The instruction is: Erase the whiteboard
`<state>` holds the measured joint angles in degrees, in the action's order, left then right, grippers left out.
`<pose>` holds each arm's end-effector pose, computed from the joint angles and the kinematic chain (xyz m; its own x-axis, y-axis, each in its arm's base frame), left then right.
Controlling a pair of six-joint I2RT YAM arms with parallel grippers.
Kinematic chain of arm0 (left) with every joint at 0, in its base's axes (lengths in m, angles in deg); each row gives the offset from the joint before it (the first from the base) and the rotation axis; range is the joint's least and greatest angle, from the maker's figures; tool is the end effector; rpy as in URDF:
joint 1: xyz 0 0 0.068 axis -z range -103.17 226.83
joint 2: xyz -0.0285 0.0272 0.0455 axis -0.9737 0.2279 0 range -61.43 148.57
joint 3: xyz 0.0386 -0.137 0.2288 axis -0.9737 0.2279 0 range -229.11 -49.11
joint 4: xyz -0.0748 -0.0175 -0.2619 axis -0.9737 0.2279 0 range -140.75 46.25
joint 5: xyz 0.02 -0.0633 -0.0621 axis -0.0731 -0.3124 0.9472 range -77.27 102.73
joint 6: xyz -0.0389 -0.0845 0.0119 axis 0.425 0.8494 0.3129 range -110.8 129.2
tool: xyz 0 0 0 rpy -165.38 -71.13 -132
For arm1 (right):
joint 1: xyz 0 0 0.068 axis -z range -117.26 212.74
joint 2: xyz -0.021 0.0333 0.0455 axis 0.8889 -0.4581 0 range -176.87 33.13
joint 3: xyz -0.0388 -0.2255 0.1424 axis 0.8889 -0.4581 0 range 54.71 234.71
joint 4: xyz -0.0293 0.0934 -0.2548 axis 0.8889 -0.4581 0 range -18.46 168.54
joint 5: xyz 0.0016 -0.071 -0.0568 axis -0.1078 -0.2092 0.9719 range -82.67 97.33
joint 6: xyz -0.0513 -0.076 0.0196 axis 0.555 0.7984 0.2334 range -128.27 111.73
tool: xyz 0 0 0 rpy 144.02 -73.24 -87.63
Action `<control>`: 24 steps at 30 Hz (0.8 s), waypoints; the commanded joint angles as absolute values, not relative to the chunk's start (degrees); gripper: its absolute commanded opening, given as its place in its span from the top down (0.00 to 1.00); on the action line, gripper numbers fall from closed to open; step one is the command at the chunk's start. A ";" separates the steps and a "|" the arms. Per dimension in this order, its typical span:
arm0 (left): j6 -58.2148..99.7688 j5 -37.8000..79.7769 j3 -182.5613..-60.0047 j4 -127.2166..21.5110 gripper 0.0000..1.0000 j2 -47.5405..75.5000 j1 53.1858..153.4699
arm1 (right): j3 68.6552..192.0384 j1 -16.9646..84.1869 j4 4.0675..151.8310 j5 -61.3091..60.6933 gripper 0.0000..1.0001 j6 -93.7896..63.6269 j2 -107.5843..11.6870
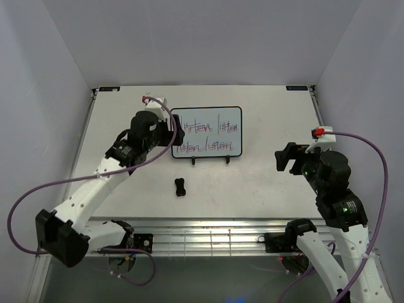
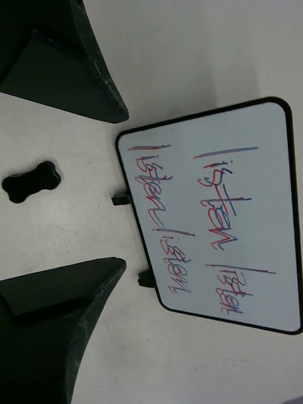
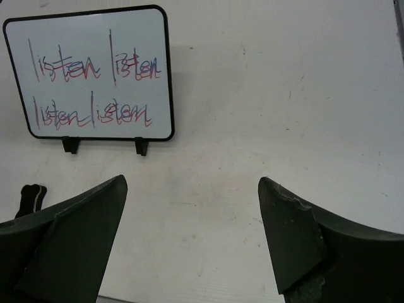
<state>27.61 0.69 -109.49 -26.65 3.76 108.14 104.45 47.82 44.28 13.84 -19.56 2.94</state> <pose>0.2733 -0.1456 0.3124 -0.5031 -0.0555 -0.8624 0.2038 0.9622 -0.1808 0.1667 0.0345 0.3470 -0.2702 0.1294 -0.9541 -0.0987 0.9820 0.1612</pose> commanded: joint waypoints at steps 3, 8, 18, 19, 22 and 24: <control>31.61 37.21 -115.20 -37.28 0.02 13.08 92.25 | 104.37 47.62 46.21 7.96 0.10 -19.17 1.76; 30.29 49.97 -119.69 -42.39 0.02 20.83 84.23 | 103.58 47.62 44.53 1.80 0.10 -18.20 2.81; 31.25 71.26 -122.22 -64.46 0.02 39.98 77.62 | 102.96 47.62 42.78 -14.96 0.10 -14.60 3.07; 31.78 71.78 -123.63 -64.37 0.02 41.83 77.62 | 103.23 47.62 42.25 -16.38 0.07 -13.99 2.99; 31.79 72.32 -126.63 -64.46 0.02 46.93 77.00 | 105.25 47.53 39.09 -20.17 0.03 -12.14 2.98; 31.52 73.28 -129.08 -64.29 0.02 50.43 77.00 | 105.69 47.62 38.12 -22.53 0.02 -11.70 4.04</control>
<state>31.52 67.86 -124.73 -61.91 49.25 77.54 102.98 47.82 40.15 -15.12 -14.14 2.83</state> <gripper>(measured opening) 0.978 0.972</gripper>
